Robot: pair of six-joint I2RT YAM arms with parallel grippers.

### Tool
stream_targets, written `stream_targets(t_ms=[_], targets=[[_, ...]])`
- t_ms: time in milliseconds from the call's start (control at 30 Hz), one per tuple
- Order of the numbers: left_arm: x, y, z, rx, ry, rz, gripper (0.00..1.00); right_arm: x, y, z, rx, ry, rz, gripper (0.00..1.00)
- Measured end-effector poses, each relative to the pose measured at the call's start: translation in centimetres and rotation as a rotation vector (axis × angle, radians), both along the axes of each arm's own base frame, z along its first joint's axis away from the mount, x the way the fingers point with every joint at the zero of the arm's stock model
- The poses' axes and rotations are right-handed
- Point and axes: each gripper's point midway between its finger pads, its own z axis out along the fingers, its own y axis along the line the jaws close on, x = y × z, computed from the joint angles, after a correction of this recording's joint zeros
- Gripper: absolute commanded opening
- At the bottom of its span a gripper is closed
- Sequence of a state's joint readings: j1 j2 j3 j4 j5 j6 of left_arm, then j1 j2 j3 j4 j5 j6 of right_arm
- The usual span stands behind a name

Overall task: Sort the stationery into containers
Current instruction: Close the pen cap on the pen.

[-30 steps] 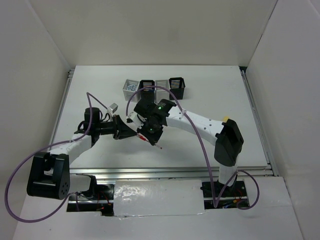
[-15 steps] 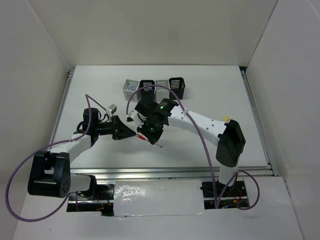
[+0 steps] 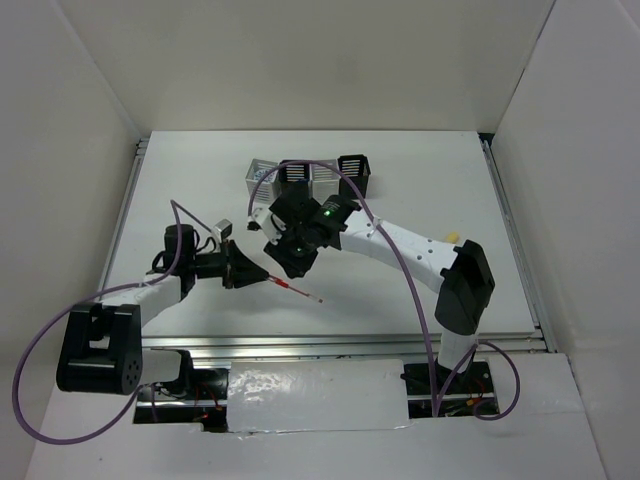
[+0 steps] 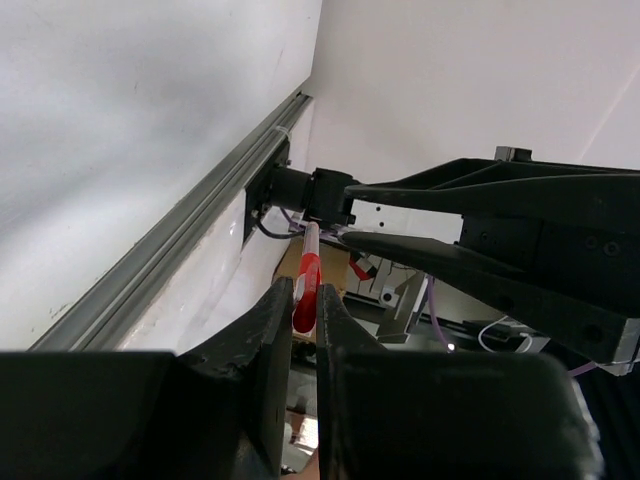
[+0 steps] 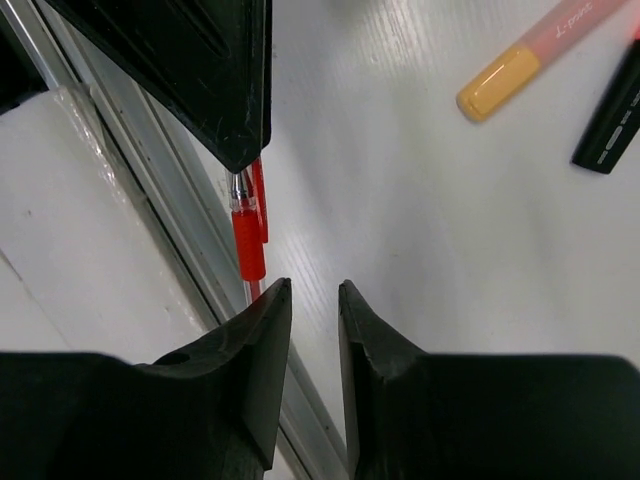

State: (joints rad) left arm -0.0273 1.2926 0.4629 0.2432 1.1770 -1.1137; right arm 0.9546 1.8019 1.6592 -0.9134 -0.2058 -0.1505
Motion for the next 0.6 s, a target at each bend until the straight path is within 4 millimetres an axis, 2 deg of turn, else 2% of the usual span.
stream_targets(t_ms=[100,133,267,367,500,600], targets=[[0.0,0.3,-0.1,-0.009,0.015,0.013,0.0,0.3,0.3,0.1,0.014,-0.008,-0.005,0.45],[0.1,0.4,-0.1,-0.011,0.017,0.021,0.0,0.4,0.3,0.2,0.017,-0.008,-0.007,0.53],[0.6,1.1,-0.1,-0.018,0.029,0.051,0.0,0.7,0.2,0.6,0.037,-0.008,-0.02,0.65],[0.8,1.5,-0.1,-0.016,0.029,0.067,0.0,0.5,-0.8,1.5,0.071,0.006,-0.031,0.73],[1.0,1.6,0.0,-0.018,0.026,0.07,0.0,0.5,-3.3,3.3,0.124,0.005,-0.053,0.77],[1.1,1.6,0.3,-0.021,0.016,0.066,0.0,0.2,-4.9,3.4,0.135,0.013,-0.06,0.79]])
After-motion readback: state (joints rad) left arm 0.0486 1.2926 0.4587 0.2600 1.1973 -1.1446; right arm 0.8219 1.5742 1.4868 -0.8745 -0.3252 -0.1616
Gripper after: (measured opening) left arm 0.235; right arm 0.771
